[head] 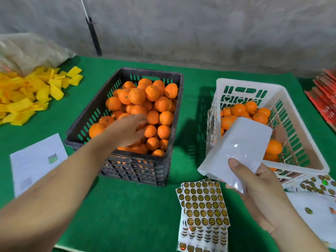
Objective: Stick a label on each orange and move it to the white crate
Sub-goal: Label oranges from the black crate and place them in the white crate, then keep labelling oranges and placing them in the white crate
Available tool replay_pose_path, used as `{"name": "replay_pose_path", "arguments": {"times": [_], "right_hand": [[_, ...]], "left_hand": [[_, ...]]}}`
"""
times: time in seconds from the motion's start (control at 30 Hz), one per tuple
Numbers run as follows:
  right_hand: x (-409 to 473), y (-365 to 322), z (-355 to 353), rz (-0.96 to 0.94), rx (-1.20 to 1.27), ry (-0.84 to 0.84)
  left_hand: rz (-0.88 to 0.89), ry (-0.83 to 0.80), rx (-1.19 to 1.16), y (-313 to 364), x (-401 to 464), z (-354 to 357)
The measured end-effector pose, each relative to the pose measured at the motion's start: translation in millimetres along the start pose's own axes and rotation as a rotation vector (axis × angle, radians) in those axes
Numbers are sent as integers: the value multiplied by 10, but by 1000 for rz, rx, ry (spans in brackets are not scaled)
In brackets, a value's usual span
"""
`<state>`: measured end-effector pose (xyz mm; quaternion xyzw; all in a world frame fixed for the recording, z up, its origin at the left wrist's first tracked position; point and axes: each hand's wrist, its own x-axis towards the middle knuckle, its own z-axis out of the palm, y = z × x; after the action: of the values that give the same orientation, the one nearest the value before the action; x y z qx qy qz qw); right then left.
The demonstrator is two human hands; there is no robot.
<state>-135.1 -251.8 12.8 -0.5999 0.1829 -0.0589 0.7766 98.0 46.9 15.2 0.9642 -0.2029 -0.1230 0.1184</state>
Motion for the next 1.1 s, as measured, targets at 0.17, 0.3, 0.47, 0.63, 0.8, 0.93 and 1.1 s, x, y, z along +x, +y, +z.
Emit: {"name": "replay_pose_path", "arguments": {"times": [0.17,0.3,0.47,0.63,0.8,0.93,1.1], "right_hand": [[-3,55,68,33,-13,-15],[-33,71,162,27,-29,-23],[-79,25,181,10,-8,-49],[-88,-58,141,-50,-6,-66],[-73,-142,172,-195,13,-129],[-119,-118,159,-205,-30,-175],[-192,-41,93,-198,-125,-84]], "left_hand": [[-377,-537,251,-510,288,262],[-417,-434,386,-358,395,385],[-536,-149,-60,-384,235,205],[-268,193,-966,160,-219,-156],[-19,-332,-1782,981,-917,108],[185,-571,-1874,1360,-1204,382],[163,-407,-1806,1522,-1262,621]]}}
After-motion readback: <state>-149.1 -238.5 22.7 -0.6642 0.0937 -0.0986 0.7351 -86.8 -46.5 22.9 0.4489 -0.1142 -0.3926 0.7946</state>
